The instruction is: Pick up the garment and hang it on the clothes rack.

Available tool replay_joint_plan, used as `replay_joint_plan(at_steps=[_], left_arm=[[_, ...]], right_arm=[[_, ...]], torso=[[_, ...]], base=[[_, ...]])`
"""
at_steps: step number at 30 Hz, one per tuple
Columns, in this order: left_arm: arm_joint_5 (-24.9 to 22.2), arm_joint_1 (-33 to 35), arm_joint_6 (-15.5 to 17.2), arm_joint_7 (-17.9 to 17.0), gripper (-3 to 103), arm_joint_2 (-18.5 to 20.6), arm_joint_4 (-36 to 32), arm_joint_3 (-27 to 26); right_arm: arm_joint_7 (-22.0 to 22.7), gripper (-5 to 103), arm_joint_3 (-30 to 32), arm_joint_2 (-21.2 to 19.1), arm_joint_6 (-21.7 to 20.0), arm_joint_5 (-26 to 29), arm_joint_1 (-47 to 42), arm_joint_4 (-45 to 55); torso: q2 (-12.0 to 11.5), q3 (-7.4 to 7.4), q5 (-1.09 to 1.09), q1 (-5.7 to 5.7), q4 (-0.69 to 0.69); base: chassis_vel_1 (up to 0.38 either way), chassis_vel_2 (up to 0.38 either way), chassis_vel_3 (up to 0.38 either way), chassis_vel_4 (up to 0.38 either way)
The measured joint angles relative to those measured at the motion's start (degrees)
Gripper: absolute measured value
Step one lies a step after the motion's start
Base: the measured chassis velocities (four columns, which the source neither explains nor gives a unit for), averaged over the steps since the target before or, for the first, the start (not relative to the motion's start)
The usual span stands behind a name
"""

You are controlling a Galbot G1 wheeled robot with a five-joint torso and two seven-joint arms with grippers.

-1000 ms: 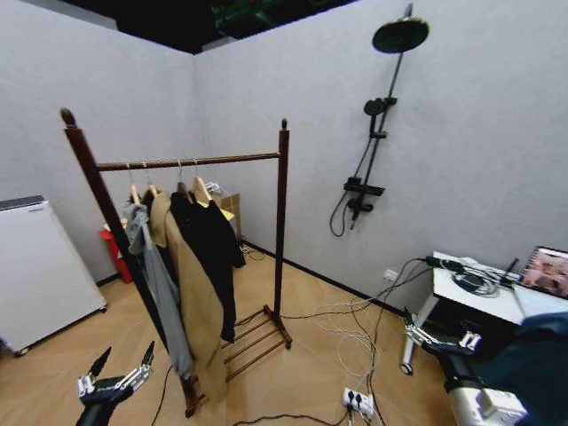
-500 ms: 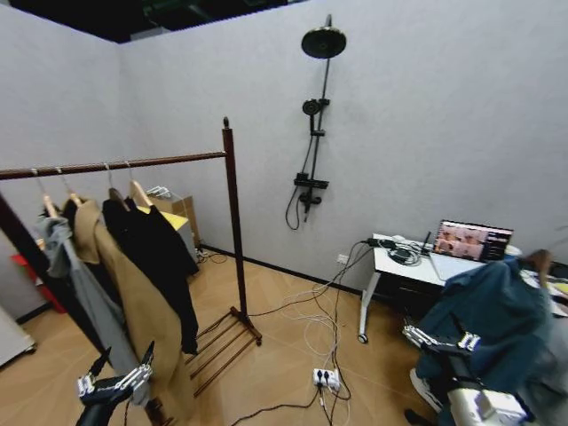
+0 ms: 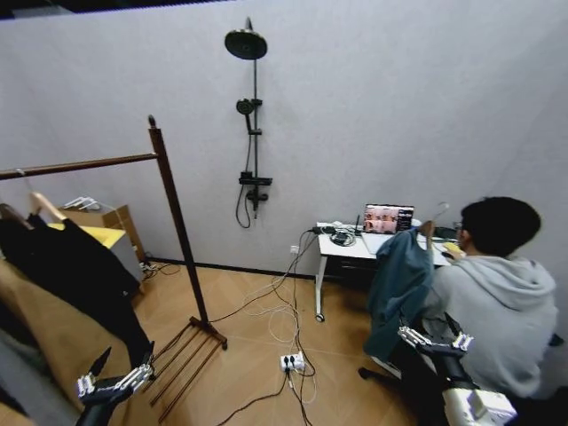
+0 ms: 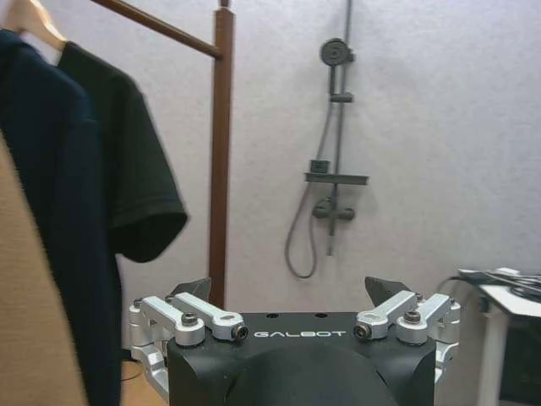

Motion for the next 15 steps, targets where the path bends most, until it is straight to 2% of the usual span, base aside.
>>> replay_joint_plan(at_steps=[7, 15], left_arm=[[0.0, 0.0, 0.0, 0.01, 100, 0.0, 0.0, 0.0], [0.0, 0.0, 0.0, 0.01, 100, 0.0, 0.0, 0.0]], right_arm=[[0.03, 100, -1.14, 0.46, 0.16, -0.92, 0.21, -0.67], [0.04, 100, -1.93, 0.65, 1.19, -1.51, 0.14, -1.88]], torso=[[0.0, 0.0, 0.05, 0.0, 0.0], [0.0, 0.0, 0.02, -0.01, -0.02]], base=[[-0.055, -0.189, -0.189, -0.064], [-0.026, -0.164, -0.158, -0.031]])
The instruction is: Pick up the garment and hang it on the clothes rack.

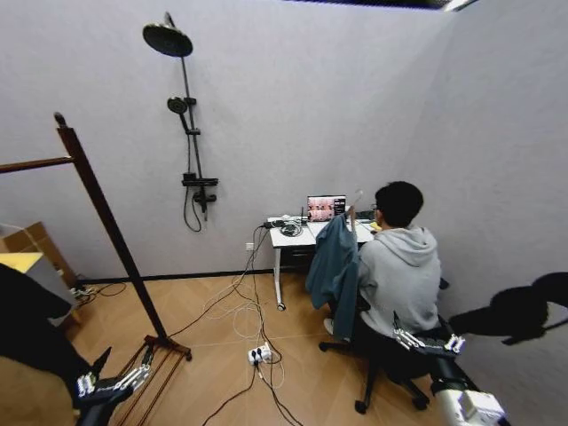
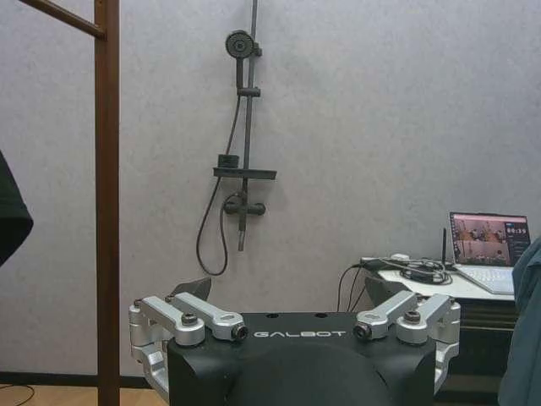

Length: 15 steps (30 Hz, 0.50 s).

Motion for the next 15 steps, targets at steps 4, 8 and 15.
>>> replay_joint_plan(at_steps=[4, 8, 15], left_arm=[[0.0, 0.0, 0.0, 0.0, 100, 0.0, 0.0, 0.0], [0.0, 0.0, 0.0, -0.02, 100, 0.0, 0.0, 0.0], [0.0, 0.0, 0.0, -0.02, 100, 0.0, 0.0, 0.0]], right_arm=[[0.0, 100, -0.28, 0.01, 0.38, -0.08, -0.05, -0.39], [0.0, 100, -0.57, 0.02, 0.48, -0.09, -0.01, -0.47], [0.0, 100, -1.26, -0.03, 0.74, -0.05, 0.09, -0.85]], torso=[[0.0, 0.01, 0.02, 0.0, 0.01], [0.0, 0.0, 0.01, 0.0, 0.03], [0.0, 0.0, 0.02, 0.01, 0.01]], base=[[0.044, -0.073, -0.08, 0.04], [0.05, -0.056, -0.056, 0.066], [0.061, -0.065, -0.075, 0.061]])
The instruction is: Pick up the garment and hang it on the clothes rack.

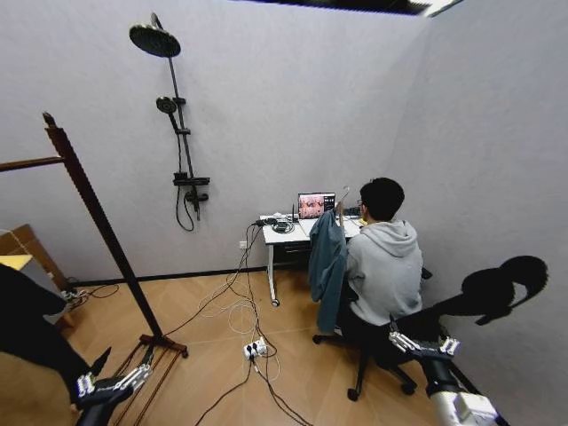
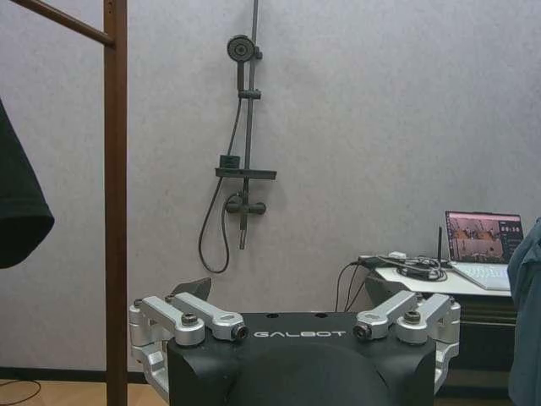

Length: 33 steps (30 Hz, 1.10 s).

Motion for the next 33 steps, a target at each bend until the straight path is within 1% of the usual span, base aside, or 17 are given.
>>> replay_joint_plan(at_steps=[9, 21, 30, 31, 33], left_arm=[[0.0, 0.0, 0.0, -0.01, 100, 0.0, 0.0, 0.0], [0.0, -0.01, 0.0, -0.01, 100, 0.0, 0.0, 0.0], [0.0, -0.01, 0.0, -0.01, 100, 0.0, 0.0, 0.0], [0.0, -0.01, 0.0, -0.02, 100, 0.0, 0.0, 0.0], [0.0, 0.0, 0.0, 0.0, 100, 0.0, 0.0, 0.0]], right_arm=[[0.0, 100, -1.49, 0.03, -0.23, -0.21, 1.27, -0.3], [-0.06, 100, -1.98, -0.1, -0.85, -0.38, 2.32, -0.31], [-0.17, 100, -1.83, -0.78, -0.66, -0.01, 2.53, -0.69], [-0.19, 100, -1.91, -0.8, -0.55, -0.02, 2.54, -0.75], [-0.19, 100, -1.96, -0.83, -0.45, -0.04, 2.54, -0.85]], torso=[[0.0, 0.0, -0.01, 0.0, 0.02], [0.0, 0.0, -0.01, 0.02, 0.0], [-0.01, 0.01, 0.0, 0.02, 0.02], [0.0, 0.0, -0.03, 0.02, 0.01], [0.0, 0.0, -0.01, -0.01, -0.01]], base=[[0.089, -0.045, -0.053, 0.087], [0.086, -0.077, -0.08, 0.081], [0.181, -0.172, -0.18, 0.194], [0.236, -0.238, -0.251, 0.242], [0.256, -0.238, -0.26, 0.242]])
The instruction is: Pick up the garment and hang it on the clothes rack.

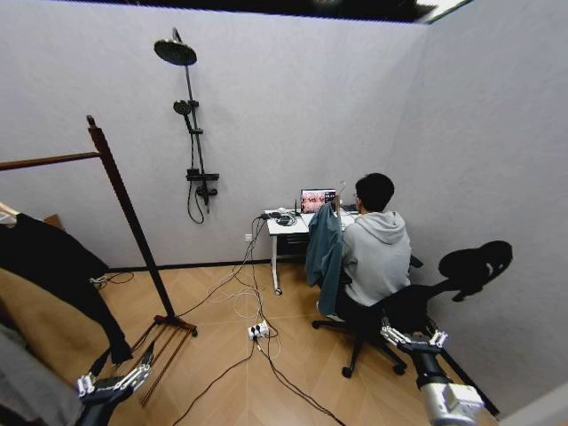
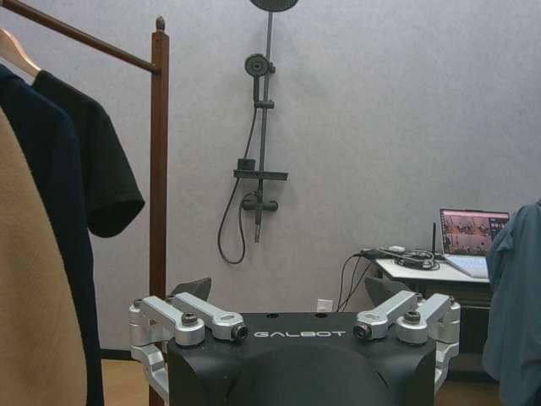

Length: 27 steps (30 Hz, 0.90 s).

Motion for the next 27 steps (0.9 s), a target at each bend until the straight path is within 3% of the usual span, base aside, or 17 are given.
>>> replay_joint_plan(at_steps=[18, 20, 27], left_arm=[[0.0, 0.0, 0.0, 0.0, 100, 0.0, 0.0, 0.0], [0.0, 0.0, 0.0, -0.01, 100, 0.0, 0.0, 0.0], [0.0, 0.0, 0.0, 0.0, 100, 0.0, 0.0, 0.0]], right_arm=[[-0.06, 100, -0.5, -0.1, 1.35, -0.02, -0.62, -0.78], [-0.08, 100, -0.51, -0.1, 1.38, -0.07, -0.72, -0.76], [-0.1, 100, -0.57, -0.1, 1.59, -0.17, -0.9, -0.72]], torso=[[0.0, 0.01, 0.03, 0.01, 0.01], [0.0, 0.01, -0.04, 0.02, 0.02], [0.0, 0.0, 0.04, 0.01, 0.0]], base=[[0.222, -0.235, -0.224, 0.222], [0.231, -0.243, -0.237, 0.235], [0.236, -0.224, -0.231, 0.235]])
